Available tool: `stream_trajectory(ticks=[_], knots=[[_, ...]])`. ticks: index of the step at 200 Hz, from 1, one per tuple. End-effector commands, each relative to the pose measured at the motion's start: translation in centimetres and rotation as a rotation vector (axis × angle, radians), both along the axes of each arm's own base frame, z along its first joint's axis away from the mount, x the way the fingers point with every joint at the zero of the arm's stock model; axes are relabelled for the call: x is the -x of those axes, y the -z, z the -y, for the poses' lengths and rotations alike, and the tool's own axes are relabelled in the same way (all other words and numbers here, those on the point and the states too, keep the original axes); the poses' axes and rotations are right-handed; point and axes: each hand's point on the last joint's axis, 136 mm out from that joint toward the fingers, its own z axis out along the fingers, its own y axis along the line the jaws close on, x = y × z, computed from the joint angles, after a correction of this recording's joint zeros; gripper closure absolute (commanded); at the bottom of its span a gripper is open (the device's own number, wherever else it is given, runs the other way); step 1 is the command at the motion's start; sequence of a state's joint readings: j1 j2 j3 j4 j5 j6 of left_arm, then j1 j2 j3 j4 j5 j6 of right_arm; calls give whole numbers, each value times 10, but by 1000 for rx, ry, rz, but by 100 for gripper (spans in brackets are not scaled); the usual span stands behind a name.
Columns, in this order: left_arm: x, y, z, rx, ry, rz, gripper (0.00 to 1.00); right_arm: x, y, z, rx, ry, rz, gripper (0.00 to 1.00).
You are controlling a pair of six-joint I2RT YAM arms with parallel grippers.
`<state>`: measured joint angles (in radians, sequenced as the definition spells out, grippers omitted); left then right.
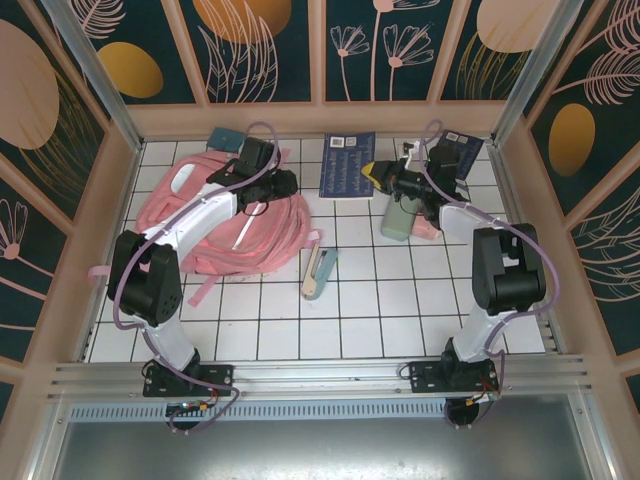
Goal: Pack the student bag
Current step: Pass the book, then open the student bag at the top-left of the table.
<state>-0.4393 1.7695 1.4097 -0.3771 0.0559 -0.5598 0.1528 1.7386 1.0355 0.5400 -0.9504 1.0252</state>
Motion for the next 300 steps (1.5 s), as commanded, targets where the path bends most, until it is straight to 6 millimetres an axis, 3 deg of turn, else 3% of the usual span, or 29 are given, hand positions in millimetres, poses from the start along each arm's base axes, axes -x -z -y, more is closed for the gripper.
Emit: stream_trajectory(ticks=[1, 25, 74, 127, 156, 178, 193, 212, 243, 252, 300], knots=[[18, 33, -41, -268, -17, -53, 59, 5, -5, 5, 31, 16, 47, 100], [27, 53, -46, -352, 11, -80, 59, 6, -2, 3, 32, 13, 39, 100], [42, 87, -29, -486, 129, -125, 52, 8, 1, -5, 29, 4, 29, 100], [48, 107, -55, -648, 80, -172, 57, 12, 0, -8, 30, 1, 32, 100], [53, 113, -61, -672, 82, -187, 71, 15, 2, -10, 29, -2, 28, 100], [55, 113, -62, -672, 83, -187, 100, 16, 2, -13, 27, -6, 30, 100], [52, 100, -64, -665, 56, -158, 100, 18, 1, -15, 25, -11, 32, 100], [44, 68, -64, -635, 7, -89, 100, 19, -1, -18, 24, -14, 35, 100], [29, 1, -59, -546, -59, 45, 100, 25, 1, -28, 10, -33, 28, 100], [26, -30, -59, -498, -80, 102, 100, 27, 1, -35, 3, -46, 28, 100], [15, -131, -75, -301, -157, 287, 100, 36, 7, -71, -45, -59, 13, 100]])
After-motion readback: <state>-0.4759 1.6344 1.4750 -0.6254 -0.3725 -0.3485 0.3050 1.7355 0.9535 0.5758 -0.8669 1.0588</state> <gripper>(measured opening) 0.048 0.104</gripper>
